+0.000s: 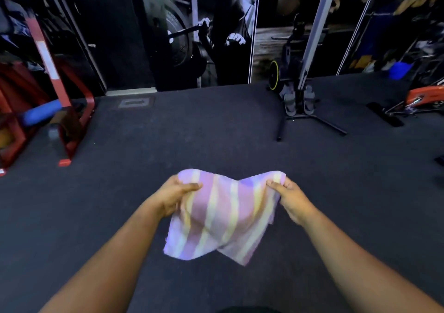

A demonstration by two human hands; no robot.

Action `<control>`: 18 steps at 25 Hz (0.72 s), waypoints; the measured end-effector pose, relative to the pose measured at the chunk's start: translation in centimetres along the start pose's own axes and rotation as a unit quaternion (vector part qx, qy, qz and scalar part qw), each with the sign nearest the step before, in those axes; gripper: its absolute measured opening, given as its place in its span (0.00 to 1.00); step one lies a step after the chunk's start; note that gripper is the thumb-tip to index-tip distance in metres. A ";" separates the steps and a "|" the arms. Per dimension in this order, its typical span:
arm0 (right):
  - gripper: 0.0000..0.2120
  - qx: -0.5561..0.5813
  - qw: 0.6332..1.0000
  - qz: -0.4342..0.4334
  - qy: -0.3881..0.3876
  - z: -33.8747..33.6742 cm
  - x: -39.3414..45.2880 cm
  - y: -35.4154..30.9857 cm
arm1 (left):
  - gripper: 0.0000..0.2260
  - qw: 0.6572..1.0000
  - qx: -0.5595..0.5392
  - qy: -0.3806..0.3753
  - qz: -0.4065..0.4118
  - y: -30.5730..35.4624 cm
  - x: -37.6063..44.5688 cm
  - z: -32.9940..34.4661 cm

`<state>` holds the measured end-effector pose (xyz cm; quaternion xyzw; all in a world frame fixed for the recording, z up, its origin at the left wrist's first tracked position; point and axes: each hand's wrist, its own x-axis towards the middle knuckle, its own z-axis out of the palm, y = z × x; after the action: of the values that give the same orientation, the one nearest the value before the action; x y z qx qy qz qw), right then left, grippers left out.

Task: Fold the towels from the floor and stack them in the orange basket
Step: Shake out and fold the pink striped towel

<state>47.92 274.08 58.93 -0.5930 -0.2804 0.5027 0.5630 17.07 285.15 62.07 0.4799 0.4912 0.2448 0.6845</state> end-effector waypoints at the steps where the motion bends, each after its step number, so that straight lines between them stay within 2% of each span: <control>1: 0.06 -0.007 1.000 -0.003 0.017 -0.6 0.4 -0.4 | 0.13 0.998 -0.017 0.053 0.024 0.0 0.5 -0.4; 2: 0.06 -0.011 0.999 -0.010 0.039 -1.2 0.9 -0.6 | 0.11 0.994 -0.045 0.089 0.039 0.2 1.0 -0.9; 4: 0.05 -0.017 0.997 -0.027 0.073 -1.5 1.8 -2.0 | 0.09 0.990 -0.072 0.114 0.039 0.5 1.7 -1.4; 7: 0.06 -0.040 0.993 0.000 0.110 -1.6 2.6 -4.1 | 0.14 0.994 0.038 0.096 -0.037 -0.2 2.0 -0.1; 8: 0.07 -0.014 0.996 0.018 0.088 -1.8 2.6 -4.4 | 0.16 0.995 0.027 0.086 -0.031 0.0 2.3 0.7; 10: 0.12 0.038 0.998 0.045 -0.006 -2.6 1.9 -4.3 | 0.17 0.992 -0.087 0.092 0.008 1.6 2.7 1.8; 12: 0.20 -0.038 0.994 0.065 -0.075 -3.4 1.5 -3.4 | 0.15 0.985 -0.142 0.091 0.034 3.1 2.9 1.8; 13: 0.21 -0.088 0.992 0.057 -0.068 -3.6 1.6 -3.1 | 0.13 0.988 -0.120 0.080 0.048 3.4 2.9 1.5; 14: 0.19 -0.107 0.993 0.033 -0.025 -3.8 2.0 -2.8 | 0.10 0.992 -0.075 0.083 0.064 3.4 3.2 1.2; 16: 0.19 -0.074 0.994 -0.023 0.077 -3.9 2.7 -3.0 | 0.14 0.989 0.018 0.120 0.089 3.3 4.1 0.2; 18: 0.21 -0.055 0.986 -0.071 0.139 -3.7 3.2 -3.8 | 0.19 0.979 0.066 0.164 0.105 4.4 4.3 0.1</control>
<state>53.22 276.28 61.10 -0.6658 -0.2685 0.3582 0.5969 19.44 290.40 64.16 0.5264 0.5585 0.3576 0.5321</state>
